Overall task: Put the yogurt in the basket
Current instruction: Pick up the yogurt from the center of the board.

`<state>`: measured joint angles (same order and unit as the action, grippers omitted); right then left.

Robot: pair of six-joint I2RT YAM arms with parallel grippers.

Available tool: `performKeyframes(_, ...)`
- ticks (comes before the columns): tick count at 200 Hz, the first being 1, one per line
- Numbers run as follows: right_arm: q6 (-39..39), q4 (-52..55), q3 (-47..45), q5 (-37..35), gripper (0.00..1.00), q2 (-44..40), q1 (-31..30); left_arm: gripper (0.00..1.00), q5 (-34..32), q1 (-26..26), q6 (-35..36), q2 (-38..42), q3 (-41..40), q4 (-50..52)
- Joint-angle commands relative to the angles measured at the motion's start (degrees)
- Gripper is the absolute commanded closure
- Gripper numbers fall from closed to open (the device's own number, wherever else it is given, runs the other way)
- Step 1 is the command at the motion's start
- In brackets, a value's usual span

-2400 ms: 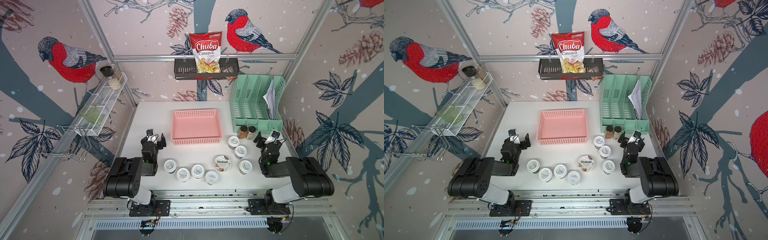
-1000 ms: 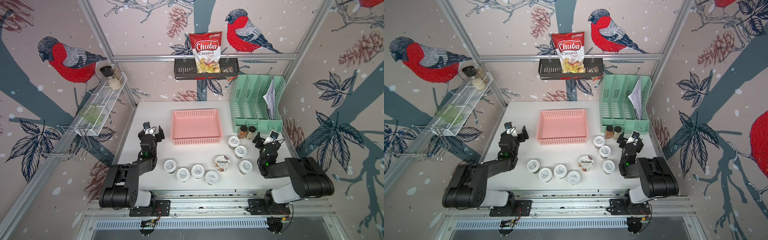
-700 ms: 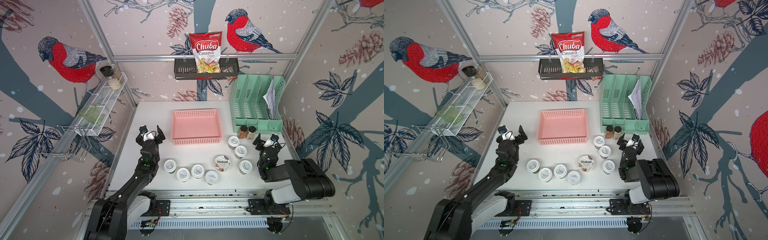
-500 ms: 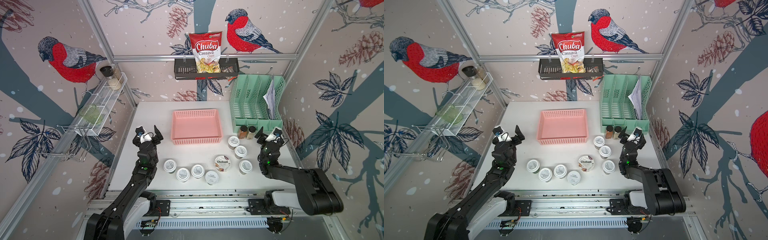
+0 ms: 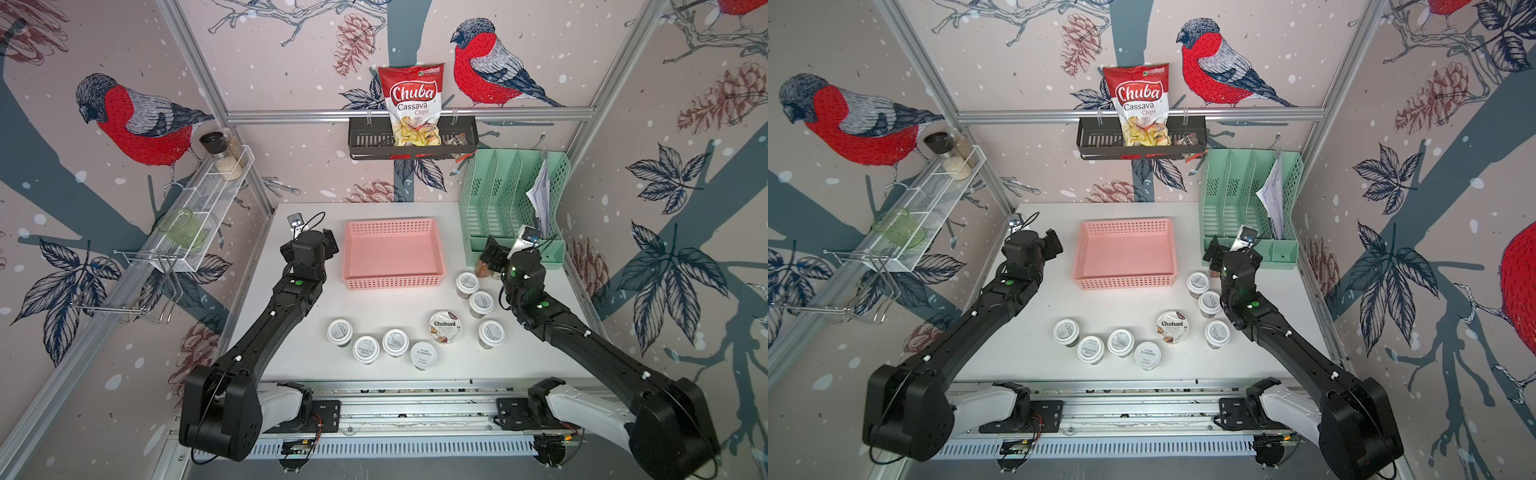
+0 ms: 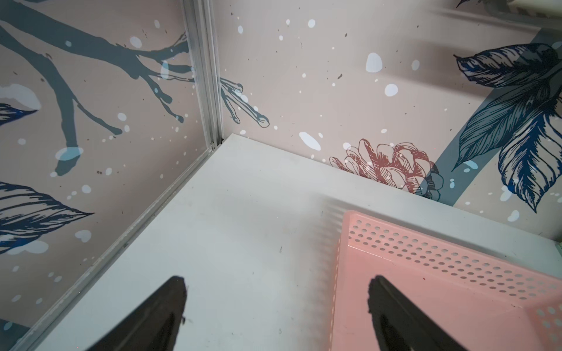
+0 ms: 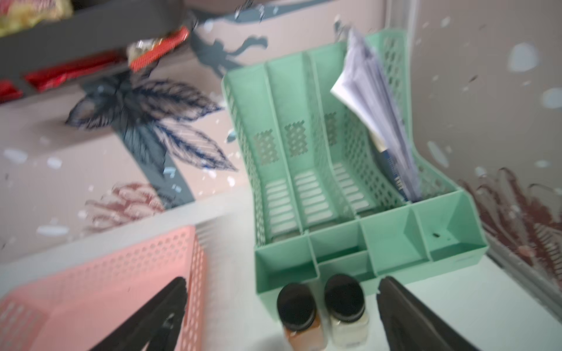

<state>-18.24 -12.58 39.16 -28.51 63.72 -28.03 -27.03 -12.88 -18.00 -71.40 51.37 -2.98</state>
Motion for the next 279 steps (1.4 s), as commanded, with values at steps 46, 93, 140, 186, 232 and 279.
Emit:
performKeyframes(46, -3.27, 27.21, 12.66, 13.54, 0.03, 12.76, -1.63, 0.04, -2.09, -3.49, 1.39, -2.34, 5.41, 5.43)
performKeyframes(93, -5.68, 36.89, 14.9, 14.67, 0.06, 15.77, -1.95, 0.04, -2.07, -3.51, -0.93, 4.02, 5.17, 6.67)
performKeyframes(140, -3.16, 40.75, 19.33, 15.34, 0.0, 21.46, 0.62, 0.04, 0.57, -3.61, -0.81, 7.34, 3.83, 9.06)
performKeyframes(186, -0.28, 41.82, 22.79, 19.4, 0.0, 24.46, 0.62, 0.04, 3.37, -3.68, -1.34, 5.23, 5.41, 11.02)
performKeyframes(232, 0.93, 43.56, 22.73, 21.3, 0.0, 26.76, 0.61, 0.04, 3.97, -3.68, -1.71, 4.58, 5.41, 11.34)
performKeyframes(279, 1.74, 43.27, 22.67, 20.29, 0.0, 28.68, 0.66, 0.04, 4.15, -3.64, -1.78, 4.37, 5.43, 11.43)
